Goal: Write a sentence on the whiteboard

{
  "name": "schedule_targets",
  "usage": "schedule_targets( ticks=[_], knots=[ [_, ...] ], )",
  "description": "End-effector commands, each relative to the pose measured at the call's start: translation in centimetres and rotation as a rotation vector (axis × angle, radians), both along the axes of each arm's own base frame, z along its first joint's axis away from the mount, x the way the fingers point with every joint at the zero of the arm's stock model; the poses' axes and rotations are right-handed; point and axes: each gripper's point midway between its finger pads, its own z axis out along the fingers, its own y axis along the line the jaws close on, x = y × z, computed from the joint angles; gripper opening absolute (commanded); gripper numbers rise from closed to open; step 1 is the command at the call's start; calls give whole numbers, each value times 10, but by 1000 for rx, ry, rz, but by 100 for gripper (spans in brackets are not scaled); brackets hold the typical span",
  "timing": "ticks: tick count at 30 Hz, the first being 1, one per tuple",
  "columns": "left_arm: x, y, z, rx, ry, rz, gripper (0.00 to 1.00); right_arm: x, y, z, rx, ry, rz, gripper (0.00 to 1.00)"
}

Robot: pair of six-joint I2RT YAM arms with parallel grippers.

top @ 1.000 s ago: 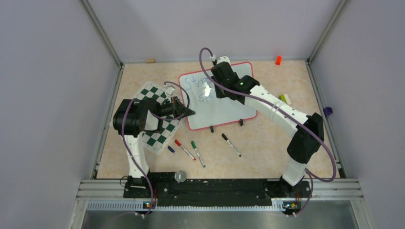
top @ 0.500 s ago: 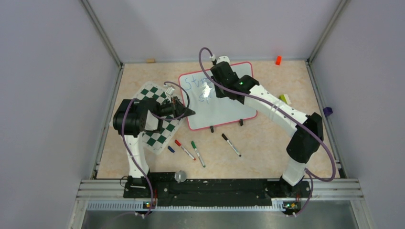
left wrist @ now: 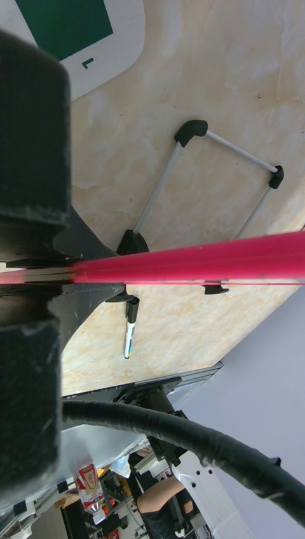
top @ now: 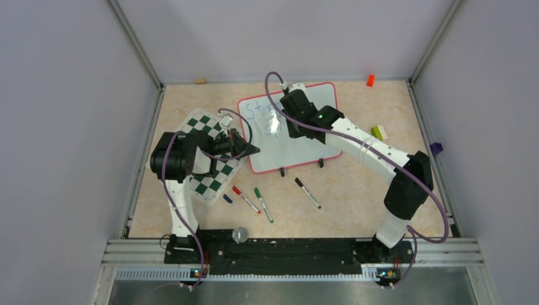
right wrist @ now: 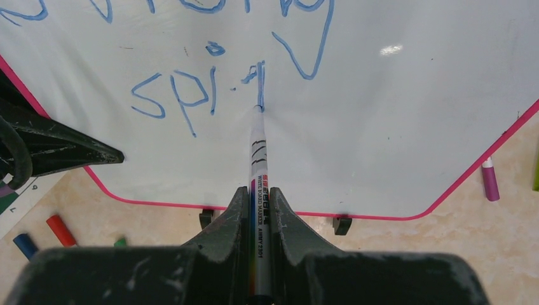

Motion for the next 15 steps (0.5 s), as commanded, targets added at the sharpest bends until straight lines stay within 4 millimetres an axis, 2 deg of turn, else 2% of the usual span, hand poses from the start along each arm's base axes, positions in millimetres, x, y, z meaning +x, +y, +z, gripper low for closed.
schedule_targets(
  ticks=[1, 15],
  knots=[
    [20, 13, 16, 2, -190, 102, 0, 4, 1, 20, 27, -52, -9, 0],
    [20, 13, 16, 2, -190, 102, 0, 23, 6, 40, 22, -109, -20, 0]
  ],
)
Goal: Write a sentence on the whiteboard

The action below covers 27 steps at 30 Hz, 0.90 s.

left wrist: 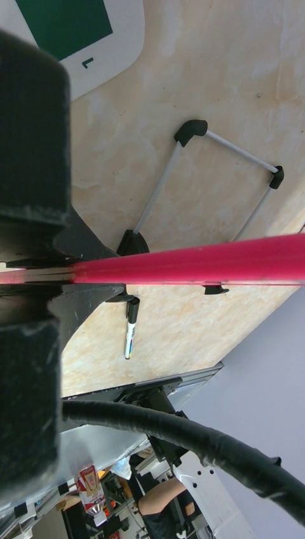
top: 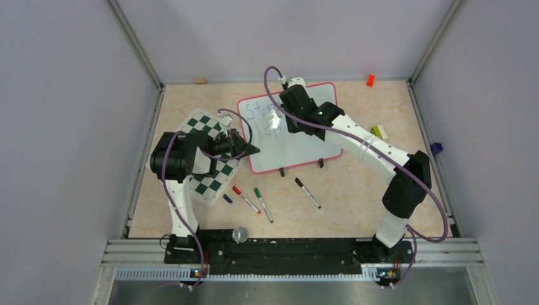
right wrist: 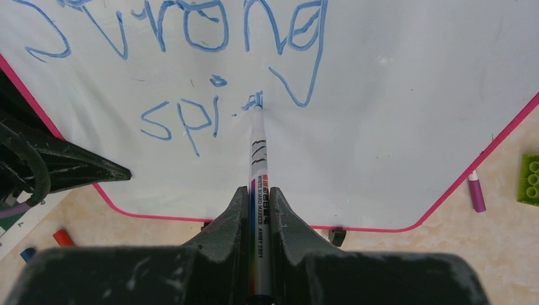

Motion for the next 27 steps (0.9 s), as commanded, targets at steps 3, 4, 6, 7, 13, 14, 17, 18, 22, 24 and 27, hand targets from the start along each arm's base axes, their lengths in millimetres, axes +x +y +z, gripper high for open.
schedule_targets(
  ticks=[3, 4, 6, 7, 13, 14, 17, 18, 22, 24, 27],
  knots=[
    [21, 13, 16, 1, -186, 102, 0, 15, 2, 25, 19, -71, -20, 0],
    [21, 13, 16, 1, -185, 102, 0, 15, 1, 24, 15, -69, -24, 0],
    [20, 13, 16, 1, -185, 102, 0, 15, -1, 23, 11, -67, -32, 0],
    [21, 13, 16, 1, -186, 102, 0, 15, -2, 23, 9, -66, -37, 0],
    [21, 13, 16, 1, -185, 102, 0, 14, -4, 22, 14, -59, -35, 0],
    [20, 13, 16, 1, -185, 102, 0, 12, -3, 22, 18, -54, -29, 0],
    [21, 13, 16, 1, -184, 103, 0, 9, -2, 17, 21, -39, -17, 0],
    [21, 13, 16, 1, -185, 102, 0, 8, -2, 15, 20, -34, -17, 0],
    [21, 13, 17, 1, -186, 102, 0, 5, -5, 9, 14, -20, -19, 0],
    [21, 13, 17, 0, -186, 102, 0, 4, -5, 7, 12, -15, -16, 0],
    [21, 13, 16, 1, -186, 101, 0, 1, -6, 4, 10, -7, -12, 0]
  ],
)
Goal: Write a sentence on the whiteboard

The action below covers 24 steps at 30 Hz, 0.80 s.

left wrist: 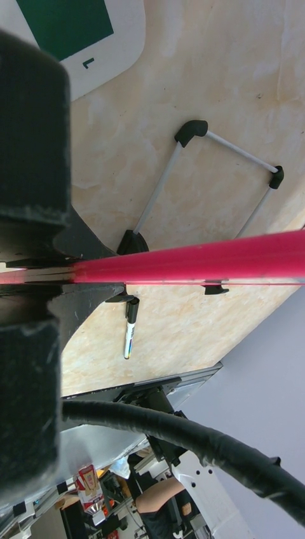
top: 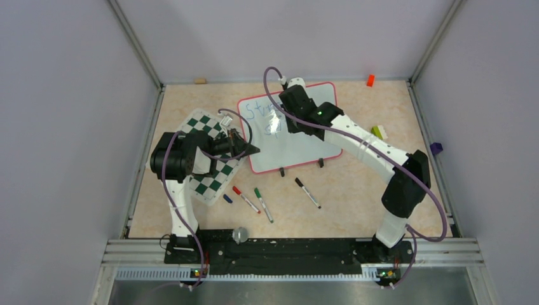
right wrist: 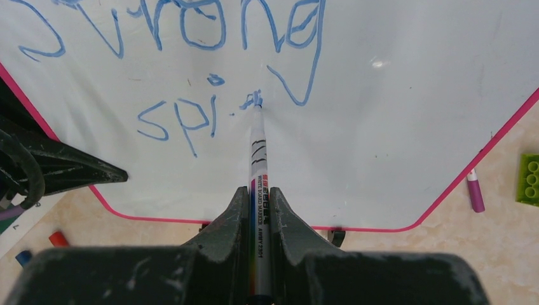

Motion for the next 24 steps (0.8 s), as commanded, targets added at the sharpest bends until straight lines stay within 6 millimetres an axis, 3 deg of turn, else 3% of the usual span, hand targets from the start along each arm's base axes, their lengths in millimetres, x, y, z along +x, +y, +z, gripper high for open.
schedule_targets(
  ticks=[1, 24],
  knots=[
    [21, 13, 16, 1, -186, 101, 0, -3, -6, 1, 12, 5, -4, 0],
    [21, 13, 16, 1, -186, 103, 0, 15, -13, 18, -7, -63, -81, 0]
  ],
)
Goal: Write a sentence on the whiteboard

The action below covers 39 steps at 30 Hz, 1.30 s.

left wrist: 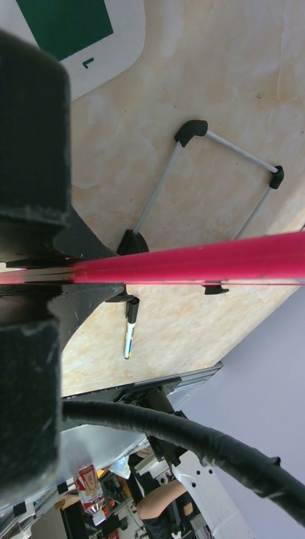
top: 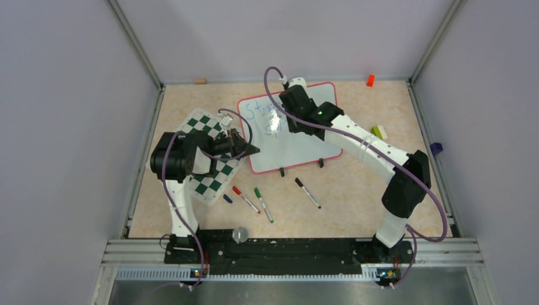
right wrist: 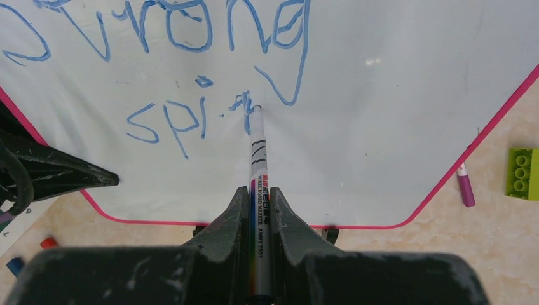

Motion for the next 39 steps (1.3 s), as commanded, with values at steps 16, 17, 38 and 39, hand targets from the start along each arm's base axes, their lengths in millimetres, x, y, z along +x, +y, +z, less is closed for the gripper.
schedule_targets(
  ticks=[16, 17, 38, 39],
  knots=[
    [21, 13, 16, 1, -187, 102, 0, 1, -7, 34, 77, -64, -18, 0],
    [21, 13, 16, 1, -188, 102, 0, -1, -9, 34, 79, -67, -14, 0],
    [20, 13, 15, 2, -185, 100, 0, -19, -29, 26, 78, -82, -24, 0],
    [20, 13, 15, 2, -184, 101, 0, -18, -29, 27, 77, -84, -26, 0]
  ],
)
